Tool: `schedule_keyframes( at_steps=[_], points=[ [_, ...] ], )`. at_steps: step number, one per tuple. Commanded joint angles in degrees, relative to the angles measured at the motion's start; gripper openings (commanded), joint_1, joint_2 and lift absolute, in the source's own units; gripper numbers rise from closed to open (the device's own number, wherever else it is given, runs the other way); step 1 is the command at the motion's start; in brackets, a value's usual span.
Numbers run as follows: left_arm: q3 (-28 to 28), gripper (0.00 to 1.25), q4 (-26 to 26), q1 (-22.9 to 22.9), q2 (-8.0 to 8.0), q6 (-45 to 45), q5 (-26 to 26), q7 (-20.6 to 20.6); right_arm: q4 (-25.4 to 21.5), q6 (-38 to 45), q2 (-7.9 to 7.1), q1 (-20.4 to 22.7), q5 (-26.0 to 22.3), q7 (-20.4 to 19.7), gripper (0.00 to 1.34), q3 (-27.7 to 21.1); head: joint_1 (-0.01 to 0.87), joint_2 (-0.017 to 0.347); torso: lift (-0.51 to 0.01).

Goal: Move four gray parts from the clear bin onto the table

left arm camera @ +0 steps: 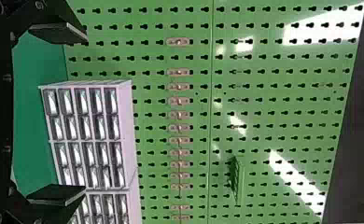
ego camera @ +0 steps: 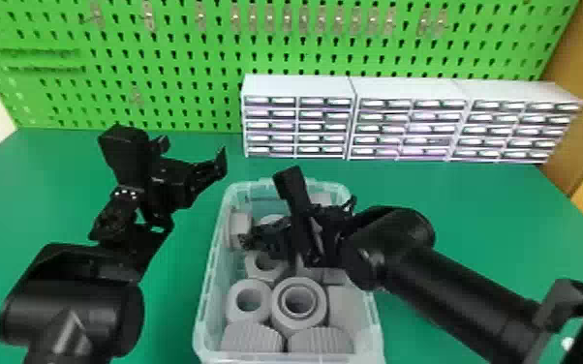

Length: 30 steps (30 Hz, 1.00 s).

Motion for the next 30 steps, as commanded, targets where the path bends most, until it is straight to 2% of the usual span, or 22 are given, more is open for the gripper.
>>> schedule_keyframes(
  at_steps=[1,11,14,26,30],
  points=[
    [0.2,1.11,-0.1,0.3,0.0,0.0,0.0,0.0,-2.5,1.7,-0.31,0.8,2.6,-0.1,0.28,-2.5,0.686,0.026,-0.05],
    [0.6,1.11,-0.5,0.9,-0.09,0.4,0.0,-0.3,-10.1,7.6,-1.19,3.5,10.1,-0.5,0.28,-8.8,0.686,0.026,-0.05],
    [0.9,1.1,-0.7,1.1,-0.18,0.8,-0.3,-0.7,-14.0,10.3,-1.89,5.1,12.8,-1.2,0.28,-11.0,0.686,0.026,-0.05],
    [1.3,1.1,-1.2,1.6,-0.35,1.0,-0.4,-0.8,-25.3,19.1,-4.71,11.2,18.7,-3.7,0.26,-20.0,0.686,0.026,-0.05],
    [1.4,1.1,-1.4,1.9,-0.35,1.1,-0.4,-0.8,-28.1,21.0,-5.15,12.6,20.1,-4.1,0.26,-22.4,0.686,0.026,-0.05]
  ],
)
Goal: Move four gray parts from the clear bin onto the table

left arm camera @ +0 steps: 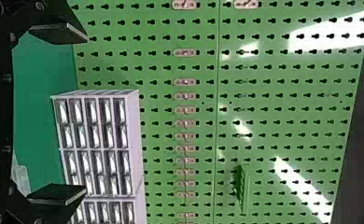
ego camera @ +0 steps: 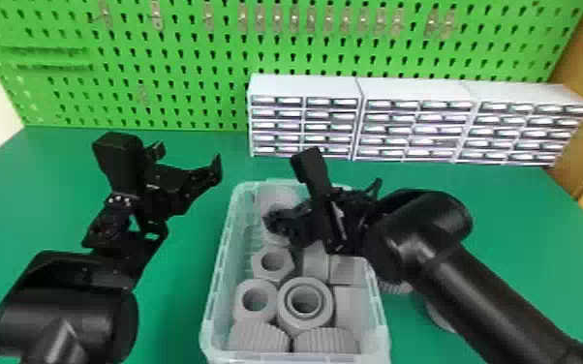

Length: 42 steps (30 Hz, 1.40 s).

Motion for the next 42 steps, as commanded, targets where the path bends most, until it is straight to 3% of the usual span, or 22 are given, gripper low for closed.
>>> schedule_keyframes(
  at_steps=[1,10,27,38,42],
  points=[
    [0.1,1.1,-0.2,0.2,-0.02,0.2,0.0,0.0,-3.7,2.5,-0.6,1.9,1.7,-0.3,0.26,-3.1,0.686,0.026,-0.05],
    [0.3,1.1,-0.4,0.4,-0.02,0.3,0.0,0.0,-9.3,5.1,-1.3,4.4,4.0,-0.4,0.26,-7.3,0.686,0.026,-0.05],
    [0.3,1.1,-0.4,0.4,-0.02,0.3,-0.1,0.0,-9.6,6.0,-1.22,4.0,4.6,-0.7,0.26,-6.7,0.686,0.026,-0.05],
    [0.3,1.1,-0.4,0.4,-0.02,0.3,-0.1,0.0,-10.1,11.3,-0.87,3.4,4.6,-0.9,0.27,-5.9,0.686,0.026,-0.05],
    [0.3,1.1,-0.4,0.4,-0.02,0.3,-0.1,0.0,-11.0,15.3,-0.87,3.5,4.7,-2.7,0.27,-5.9,0.686,0.026,-0.05]
  ],
)
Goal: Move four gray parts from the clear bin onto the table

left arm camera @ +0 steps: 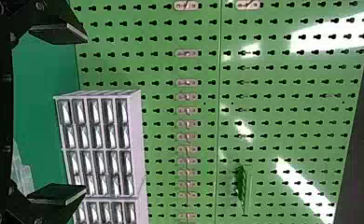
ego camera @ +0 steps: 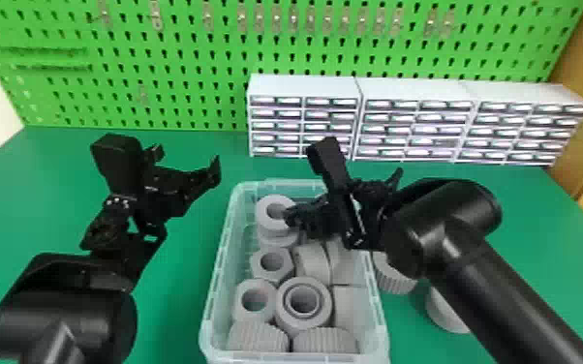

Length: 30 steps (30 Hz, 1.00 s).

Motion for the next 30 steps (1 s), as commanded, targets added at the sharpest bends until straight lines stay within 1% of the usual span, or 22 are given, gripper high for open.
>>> schedule_keyframes(
  at_steps=[1,7,15,18,24,28,29,30],
  points=[
    [0.0,1.1,0.0,0.1,0.0,0.0,0.0,0.1,-1.0,4.7,0.04,0.2,0.1,-1.7,0.27,0.0,0.686,0.026,-0.05],
    [-0.1,1.1,0.0,0.2,0.0,0.2,0.1,0.0,-2.7,10.8,0.04,0.2,0.0,-6.7,0.27,-0.2,0.686,0.026,-0.05],
    [-0.1,1.1,0.0,0.2,0.0,0.3,0.2,0.0,-3.6,15.8,0.39,-0.4,-1.3,-12.2,0.27,-0.7,0.686,0.026,-0.05],
    [-0.1,1.1,0.0,0.2,0.0,0.3,0.2,0.0,-3.7,16.9,0.48,-0.7,-1.3,-13.3,0.27,-0.7,0.686,0.026,-0.05],
    [-0.1,1.1,0.0,0.3,0.0,0.4,0.2,0.0,-3.7,17.2,0.56,-0.7,-1.9,-14.0,0.27,-0.7,0.686,0.026,-0.05],
    [-0.1,1.1,0.0,0.4,0.0,0.4,0.2,0.0,-3.7,17.2,0.56,-0.7,-2.3,-14.6,0.35,-0.7,0.686,0.026,-0.05],
    [-0.1,1.1,0.0,0.4,0.0,0.4,0.2,0.0,-3.7,17.2,0.56,-0.7,-2.5,-14.7,0.4,-0.6,0.686,0.026,-0.05],
    [-0.1,1.1,0.0,0.4,0.0,0.4,0.2,0.0,-3.7,17.1,0.56,-0.7,-2.7,-14.9,0.48,-0.7,0.686,0.026,-0.05]
  ],
)
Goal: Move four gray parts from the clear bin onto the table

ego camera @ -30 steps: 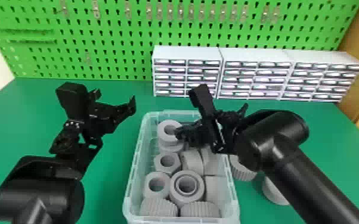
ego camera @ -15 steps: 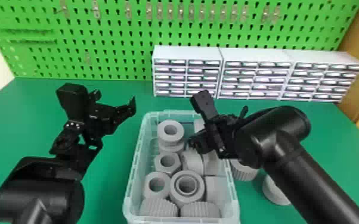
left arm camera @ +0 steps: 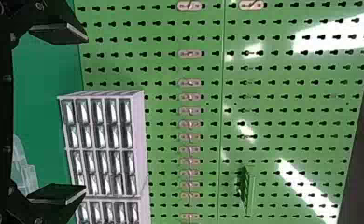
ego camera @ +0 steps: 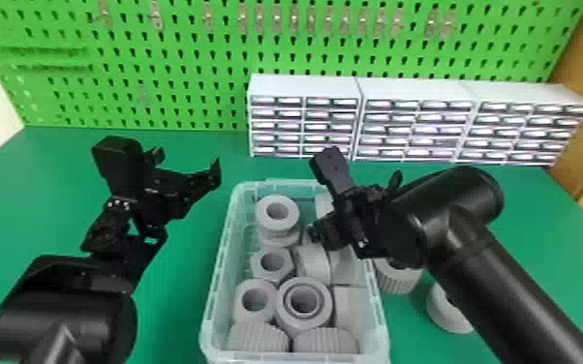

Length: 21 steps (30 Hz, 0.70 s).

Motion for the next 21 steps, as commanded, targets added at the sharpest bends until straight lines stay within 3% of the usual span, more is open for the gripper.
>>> schedule_keyframes(
  at_steps=[1,3,9,21],
  points=[
    [0.1,1.1,0.0,0.1,0.0,0.0,0.0,0.0,0.0,-0.2,0.01,0.0,-0.6,-0.4,0.55,0.1,0.686,0.026,-0.05],
    [0.0,1.1,0.0,0.1,0.0,0.0,0.0,0.0,0.0,-0.4,0.01,0.1,-0.7,-0.4,0.65,0.1,0.686,0.026,-0.05],
    [0.0,1.1,0.0,0.1,0.0,0.0,0.0,0.0,0.0,0.1,0.01,-0.2,-0.7,-0.9,0.8,0.5,0.686,0.026,-0.05],
    [-0.1,1.1,0.0,0.0,0.0,0.1,0.0,0.0,0.0,0.1,0.09,-0.2,-1.0,-1.4,0.83,0.7,0.686,0.026,-0.05]
  ],
)
